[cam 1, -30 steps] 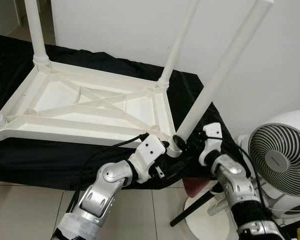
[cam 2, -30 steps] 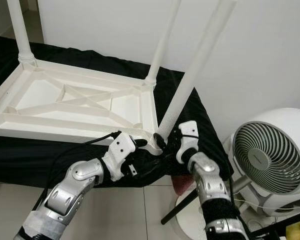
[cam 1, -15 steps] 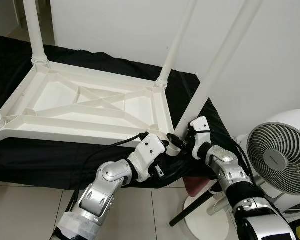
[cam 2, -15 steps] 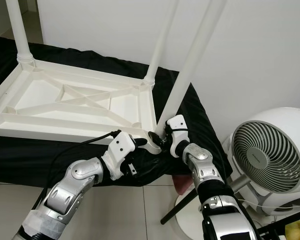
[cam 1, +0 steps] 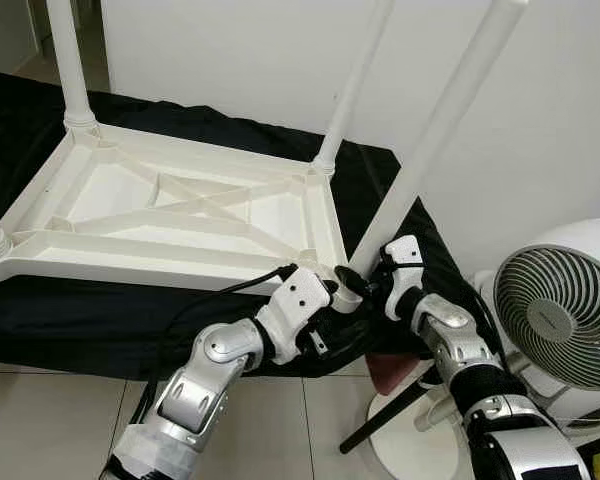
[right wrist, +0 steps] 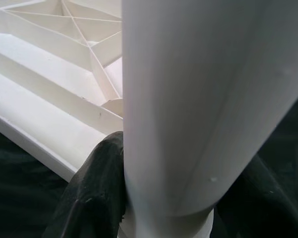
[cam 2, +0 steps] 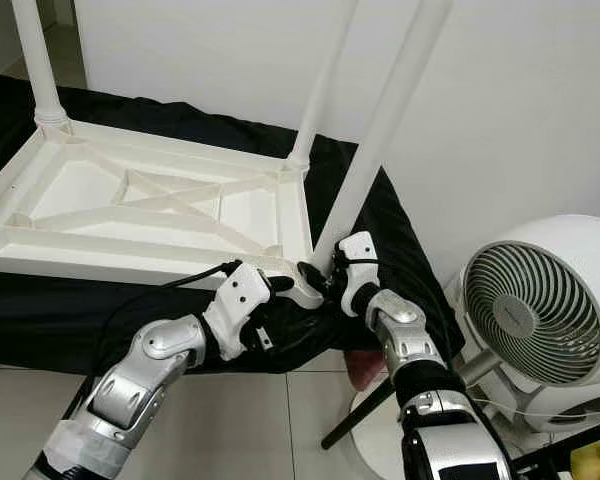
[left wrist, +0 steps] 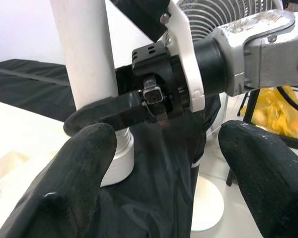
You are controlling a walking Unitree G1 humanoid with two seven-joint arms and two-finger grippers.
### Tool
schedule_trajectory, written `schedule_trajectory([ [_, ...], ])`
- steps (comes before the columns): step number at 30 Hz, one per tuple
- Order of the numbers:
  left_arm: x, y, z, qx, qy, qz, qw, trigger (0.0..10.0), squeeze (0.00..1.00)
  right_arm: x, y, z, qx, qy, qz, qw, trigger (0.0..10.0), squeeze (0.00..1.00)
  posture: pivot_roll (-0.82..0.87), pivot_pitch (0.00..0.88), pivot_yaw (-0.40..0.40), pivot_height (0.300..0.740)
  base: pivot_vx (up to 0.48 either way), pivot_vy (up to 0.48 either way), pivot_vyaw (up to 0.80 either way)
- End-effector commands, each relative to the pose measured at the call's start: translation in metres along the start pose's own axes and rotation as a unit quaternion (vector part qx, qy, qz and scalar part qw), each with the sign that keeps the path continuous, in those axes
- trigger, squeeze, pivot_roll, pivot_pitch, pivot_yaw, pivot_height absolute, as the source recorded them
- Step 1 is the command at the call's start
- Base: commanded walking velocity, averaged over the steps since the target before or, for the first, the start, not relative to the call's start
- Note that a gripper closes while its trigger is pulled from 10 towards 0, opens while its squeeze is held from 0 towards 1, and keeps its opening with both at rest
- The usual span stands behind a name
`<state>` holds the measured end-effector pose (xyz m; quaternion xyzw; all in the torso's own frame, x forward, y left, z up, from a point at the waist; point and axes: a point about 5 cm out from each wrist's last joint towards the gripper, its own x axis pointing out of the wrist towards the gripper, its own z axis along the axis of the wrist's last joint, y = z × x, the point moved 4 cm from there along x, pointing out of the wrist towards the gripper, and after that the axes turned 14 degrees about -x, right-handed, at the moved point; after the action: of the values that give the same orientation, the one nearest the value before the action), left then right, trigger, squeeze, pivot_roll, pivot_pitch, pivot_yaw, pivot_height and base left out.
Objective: Building children table
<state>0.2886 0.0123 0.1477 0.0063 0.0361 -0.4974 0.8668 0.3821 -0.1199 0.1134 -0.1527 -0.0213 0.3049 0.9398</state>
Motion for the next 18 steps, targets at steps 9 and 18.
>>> schedule_trajectory([
  [9, 0.002, -0.007, 0.0, -0.003, 0.0, -0.007, 1.0, 10.0, 0.0, -0.006, -0.005, -0.015, 0.059, 0.053, -0.144, 0.986, 10.0, 0.0, 0.13, 0.0, -0.206, 0.74, 0.0, 0.0, 0.0],
  [18, 0.001, -0.009, -0.002, -0.006, 0.002, -0.007, 1.0, 10.0, 0.0, -0.014, 0.0, -0.017, 0.087, 0.099, -0.307, 0.942, 10.0, 0.0, 0.13, 0.0, -0.211, 0.74, 0.0, 0.0, 0.0],
])
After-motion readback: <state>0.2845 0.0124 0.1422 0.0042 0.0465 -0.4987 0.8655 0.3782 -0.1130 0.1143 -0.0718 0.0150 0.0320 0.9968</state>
